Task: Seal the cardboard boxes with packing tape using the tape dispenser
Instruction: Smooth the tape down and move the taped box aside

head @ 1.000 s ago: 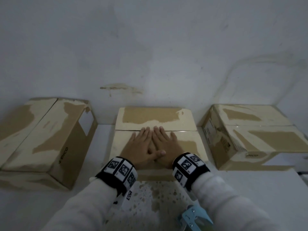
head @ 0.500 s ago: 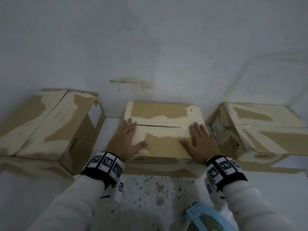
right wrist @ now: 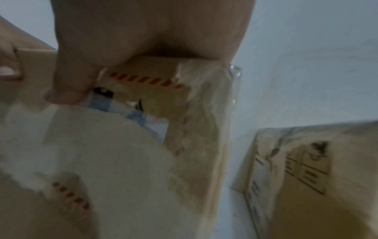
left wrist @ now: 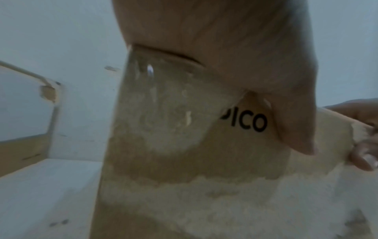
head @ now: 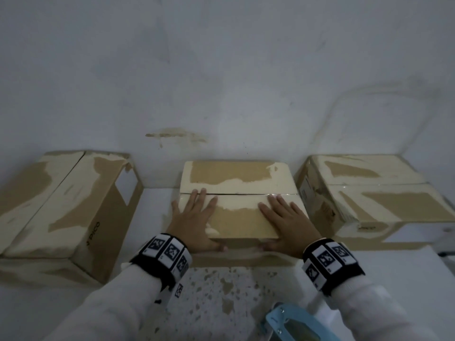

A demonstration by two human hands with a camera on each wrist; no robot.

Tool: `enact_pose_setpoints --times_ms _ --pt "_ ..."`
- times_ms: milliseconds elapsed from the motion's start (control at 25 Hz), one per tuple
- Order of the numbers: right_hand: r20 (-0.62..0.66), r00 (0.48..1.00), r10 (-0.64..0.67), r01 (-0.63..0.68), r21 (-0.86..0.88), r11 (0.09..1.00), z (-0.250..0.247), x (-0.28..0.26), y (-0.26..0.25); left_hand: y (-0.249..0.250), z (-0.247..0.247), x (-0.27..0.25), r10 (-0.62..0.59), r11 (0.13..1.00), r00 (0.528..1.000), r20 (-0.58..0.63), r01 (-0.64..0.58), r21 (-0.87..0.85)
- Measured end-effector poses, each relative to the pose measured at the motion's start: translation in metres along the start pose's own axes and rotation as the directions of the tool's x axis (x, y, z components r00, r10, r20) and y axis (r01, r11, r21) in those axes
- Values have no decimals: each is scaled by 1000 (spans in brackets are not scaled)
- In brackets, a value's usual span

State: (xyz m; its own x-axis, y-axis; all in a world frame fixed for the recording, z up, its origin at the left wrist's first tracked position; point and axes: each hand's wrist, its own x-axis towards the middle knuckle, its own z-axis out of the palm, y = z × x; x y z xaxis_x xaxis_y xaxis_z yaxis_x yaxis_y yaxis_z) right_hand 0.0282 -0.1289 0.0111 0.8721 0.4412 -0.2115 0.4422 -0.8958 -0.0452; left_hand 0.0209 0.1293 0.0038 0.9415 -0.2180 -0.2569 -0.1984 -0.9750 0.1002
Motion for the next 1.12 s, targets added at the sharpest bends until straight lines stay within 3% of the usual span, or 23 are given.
enact_pose_setpoints --times_ms 240,680,880,1120 --pt "17 994 109 -110 96 989 -6 -9 50 50 -6 37 37 999 999 -3 -37 -1" --pt "5 996 93 -93 111 989 -8 0 79 70 -10 53 -3 999 1000 7 3 53" --pt "-48 996 69 -66 62 996 -13 -7 53 74 -14 35 -66 997 998 15 66 -36" --pt "-69 982 -178 179 13 984 -28 12 -37 29 -23 -11 -123 977 992 -23 117 -178"
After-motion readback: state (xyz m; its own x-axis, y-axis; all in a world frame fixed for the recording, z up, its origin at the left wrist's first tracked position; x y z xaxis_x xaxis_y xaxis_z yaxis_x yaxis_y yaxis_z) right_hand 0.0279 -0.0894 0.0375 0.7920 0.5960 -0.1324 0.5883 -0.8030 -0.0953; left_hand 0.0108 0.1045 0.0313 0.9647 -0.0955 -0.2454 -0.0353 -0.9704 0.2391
